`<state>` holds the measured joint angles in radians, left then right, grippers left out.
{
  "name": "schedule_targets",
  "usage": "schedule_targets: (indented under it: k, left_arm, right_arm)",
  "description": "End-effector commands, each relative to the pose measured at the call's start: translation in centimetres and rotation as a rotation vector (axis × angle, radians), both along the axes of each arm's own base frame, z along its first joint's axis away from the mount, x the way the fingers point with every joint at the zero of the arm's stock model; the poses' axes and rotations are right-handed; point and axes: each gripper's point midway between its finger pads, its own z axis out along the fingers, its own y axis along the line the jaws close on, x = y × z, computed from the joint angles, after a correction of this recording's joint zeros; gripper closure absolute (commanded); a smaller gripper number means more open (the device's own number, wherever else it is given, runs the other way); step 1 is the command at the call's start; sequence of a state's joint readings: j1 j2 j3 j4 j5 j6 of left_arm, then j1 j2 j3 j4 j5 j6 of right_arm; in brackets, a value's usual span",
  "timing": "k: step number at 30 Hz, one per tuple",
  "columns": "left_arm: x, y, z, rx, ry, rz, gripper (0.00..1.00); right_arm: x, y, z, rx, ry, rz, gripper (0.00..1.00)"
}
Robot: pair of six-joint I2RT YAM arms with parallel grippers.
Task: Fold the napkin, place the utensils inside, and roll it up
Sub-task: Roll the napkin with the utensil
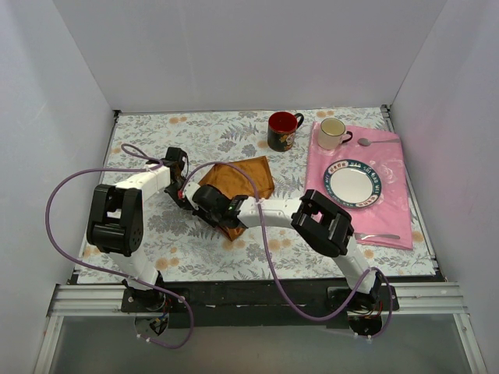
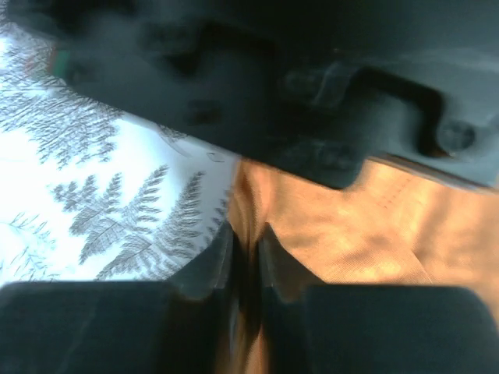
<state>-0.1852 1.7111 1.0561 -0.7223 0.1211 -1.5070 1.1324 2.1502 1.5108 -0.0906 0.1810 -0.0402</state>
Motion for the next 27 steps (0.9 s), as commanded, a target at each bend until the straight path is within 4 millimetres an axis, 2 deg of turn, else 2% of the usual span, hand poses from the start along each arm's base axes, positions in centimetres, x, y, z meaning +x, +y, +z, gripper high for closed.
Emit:
schedule_targets:
  k: [1, 2, 4, 5, 6, 7, 8, 10, 11, 12, 13, 14, 15, 16, 17, 18, 19, 20, 21, 22, 23, 24, 25, 26, 27]
  left_arm:
    - [-0.2, -0.1, 1.1, -0.001, 0.008, -0.019, 1.00]
    - [-0.1, 0.1, 1.2, 0.004, 0.003, -0.021, 1.00]
    - [0.3, 0.4, 1.5, 0.008, -0.018, -0.035, 1.00]
    - [0.5, 0.4, 1.7, 0.005, -0.032, -0.043, 1.00]
    - [1.0, 0.2, 2.1, -0.009, -0.062, -0.059, 1.00]
    - [1.3, 0.2, 2.9, -0.009, -0.097, -0.081, 1.00]
    - [1.5, 0.1, 3.4, -0.010, -0.120, -0.089, 0.98]
    - [2.2, 0.3, 4.4, -0.003, -0.179, -0.108, 0.83]
    - [2.5, 0.5, 5.5, 0.008, -0.221, -0.109, 0.74]
    - [2.8, 0.6, 6.4, 0.015, -0.255, -0.108, 0.60]
    - [3.2, 1.1, 7.0, 0.038, -0.284, -0.103, 0.51]
    - [3.3, 1.2, 8.3, 0.045, -0.327, -0.114, 0.47]
    - [3.6, 1.4, 9.2, 0.057, -0.360, -0.117, 0.40]
    - [3.7, 1.5, 9.9, 0.062, -0.387, -0.119, 0.38]
    - [3.7, 1.6, 11.7, 0.067, -0.449, -0.130, 0.36]
    - [3.9, 1.5, 12.5, 0.060, -0.497, -0.136, 0.34]
    - [3.3, 1.5, 12.5, 0.052, -0.515, -0.145, 0.32]
    - [2.7, 0.8, 12.8, 0.011, -0.531, -0.168, 0.32]
    - [2.4, 0.2, 14.1, -0.025, -0.588, -0.181, 0.32]
    - [1.3, -0.2, 12.7, -0.061, -0.562, -0.190, 0.34]
    - [0.5, -1.3, 12.5, -0.126, -0.555, -0.212, 0.36]
    - [0.4, -2.1, 13.1, -0.184, -0.588, -0.208, 0.37]
    - [-0.6, -2.5, 11.3, -0.220, -0.548, -0.209, 0.40]
    - [-0.9, -3.0, 10.8, -0.251, -0.541, -0.206, 0.52]
    - [-0.8, -4.0, 11.1, -0.323, -0.563, -0.209, 0.57]
  right_arm:
    - [1.1, -3.8, -3.9, -0.164, -0.043, -0.115, 0.94]
    - [0.7, -3.6, -4.1, -0.157, -0.019, -0.099, 0.99]
    - [0.4, -3.9, -4.3, -0.129, 0.039, -0.108, 0.99]
    - [-0.6, -3.1, -4.0, -0.076, 0.116, -0.062, 0.99]
    - [-0.7, -3.8, -4.6, -0.055, 0.175, -0.087, 0.99]
    - [-0.7, -3.3, -4.3, -0.005, 0.205, -0.077, 0.99]
    - [-1.8, -2.5, -3.5, 0.059, 0.285, -0.024, 0.99]
    - [-1.3, -2.5, -3.0, 0.162, 0.364, -0.044, 0.99]
    - [-2.4, -2.1, -2.5, 0.209, 0.453, 0.006, 0.99]
    - [-1.6, -2.5, -2.4, 0.231, 0.489, -0.006, 0.99]
    - [-1.4, -2.3, -1.9, 0.261, 0.533, -0.011, 0.99]
    - [-1.9, -2.3, -2.0, 0.273, 0.598, 0.012, 0.99]
    - [-1.0, -2.9, -2.0, 0.281, 0.629, -0.008, 0.99]
    - [-0.7, -3.0, -2.2, 0.290, 0.676, -0.027, 0.99]
    - [-0.6, -2.8, -1.7, 0.320, 0.725, -0.012, 0.99]
    - [0.2, -3.3, -1.7, 0.335, 0.753, -0.027, 0.99]
    - [-0.1, -3.4, -2.3, 0.341, 0.831, -0.034, 0.99]
    - [0.4, -3.4, -2.1, 0.363, 0.849, -0.039, 0.99]
    - [0.9, -3.7, -2.1, 0.384, 0.875, -0.048, 0.99]
    - [0.5, -3.7, -2.2, 0.408, 0.931, -0.034, 0.99]
    - [0.3, -3.9, -2.5, 0.423, 0.992, -0.067, 0.99]
    - [0.9, -3.8, -2.4, 0.456, 0.998, -0.070, 0.99]
    - [0.8, -3.9, -2.8, 0.449, 1.008, -0.088, 0.99]
    - [0.9, -3.9, -3.0, 0.448, 1.022, -0.111, 0.99]
    - [1.3, -3.8, -2.9, 0.480, 1.021, -0.108, 0.99]
